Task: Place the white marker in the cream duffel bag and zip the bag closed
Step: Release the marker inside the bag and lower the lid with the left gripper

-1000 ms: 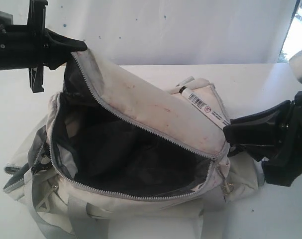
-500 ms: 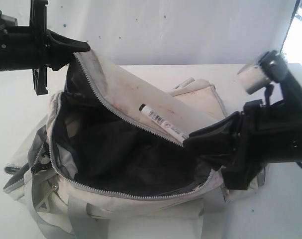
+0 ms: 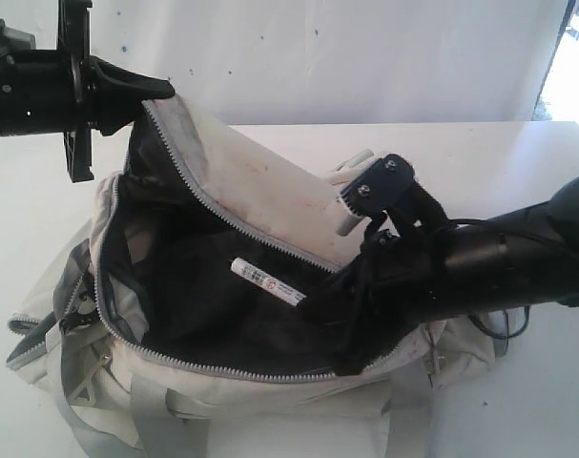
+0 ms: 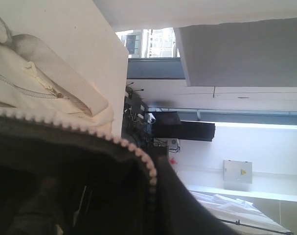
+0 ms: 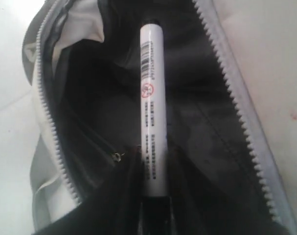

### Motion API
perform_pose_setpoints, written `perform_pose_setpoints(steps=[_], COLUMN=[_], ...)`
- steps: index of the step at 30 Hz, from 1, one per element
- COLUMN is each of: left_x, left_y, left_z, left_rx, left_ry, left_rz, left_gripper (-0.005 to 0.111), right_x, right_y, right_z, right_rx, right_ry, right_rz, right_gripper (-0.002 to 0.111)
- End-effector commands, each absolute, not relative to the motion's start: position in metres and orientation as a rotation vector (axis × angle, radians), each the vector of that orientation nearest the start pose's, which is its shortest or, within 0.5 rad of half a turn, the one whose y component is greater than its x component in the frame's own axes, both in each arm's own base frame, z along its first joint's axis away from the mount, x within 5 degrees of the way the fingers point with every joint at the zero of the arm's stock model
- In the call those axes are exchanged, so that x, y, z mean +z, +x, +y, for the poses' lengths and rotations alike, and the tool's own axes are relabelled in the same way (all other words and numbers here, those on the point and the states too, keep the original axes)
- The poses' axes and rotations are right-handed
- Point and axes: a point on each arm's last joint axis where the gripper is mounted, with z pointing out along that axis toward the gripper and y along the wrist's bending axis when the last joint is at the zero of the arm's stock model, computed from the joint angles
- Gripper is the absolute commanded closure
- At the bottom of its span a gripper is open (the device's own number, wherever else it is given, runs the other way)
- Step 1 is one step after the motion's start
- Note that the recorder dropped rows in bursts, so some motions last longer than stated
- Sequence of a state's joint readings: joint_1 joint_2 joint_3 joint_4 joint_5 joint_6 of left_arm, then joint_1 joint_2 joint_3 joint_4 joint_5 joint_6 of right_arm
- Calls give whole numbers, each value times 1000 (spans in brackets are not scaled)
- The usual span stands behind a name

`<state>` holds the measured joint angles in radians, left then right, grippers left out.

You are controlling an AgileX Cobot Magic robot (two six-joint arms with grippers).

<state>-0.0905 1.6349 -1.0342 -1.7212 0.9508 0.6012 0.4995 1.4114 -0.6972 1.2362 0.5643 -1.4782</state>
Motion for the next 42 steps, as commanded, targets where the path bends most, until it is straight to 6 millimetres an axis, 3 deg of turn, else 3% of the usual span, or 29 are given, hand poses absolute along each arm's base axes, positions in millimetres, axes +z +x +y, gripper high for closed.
perform_pose_setpoints(steps=[1,4,7,16,24,33,37,42], left_x=[289,289,289,276,263,249,248,240], left_y=[328,327,327,320,310,296,288,283], left_z=[-106,-107,-107,-107,-106,-101,-100,-94], left_rx=[-1768,-1776,-1772,-1610,-1428,-1286,-1305,-1184], left_ry=[-428,-419,-411,-239,76,354,461,583], left_rz=[2076,2076,2075,2239,2374,2547,2604,2679], left_gripper=[107,107,107,107,107,107,107,107], right_x=[219,217,217,223,222,237,246,252], right_y=[219,222,222,221,218,218,222,229], right_z=[175,177,177,176,175,176,176,173], right_rx=[708,718,716,803,904,887,851,757], right_ry=[-1130,-1116,-1112,-899,-697,-713,-721,-691], right_rz=[2080,2096,2095,2208,2357,2505,2529,2553], right_gripper=[73,54,46,46,46,63,64,69])
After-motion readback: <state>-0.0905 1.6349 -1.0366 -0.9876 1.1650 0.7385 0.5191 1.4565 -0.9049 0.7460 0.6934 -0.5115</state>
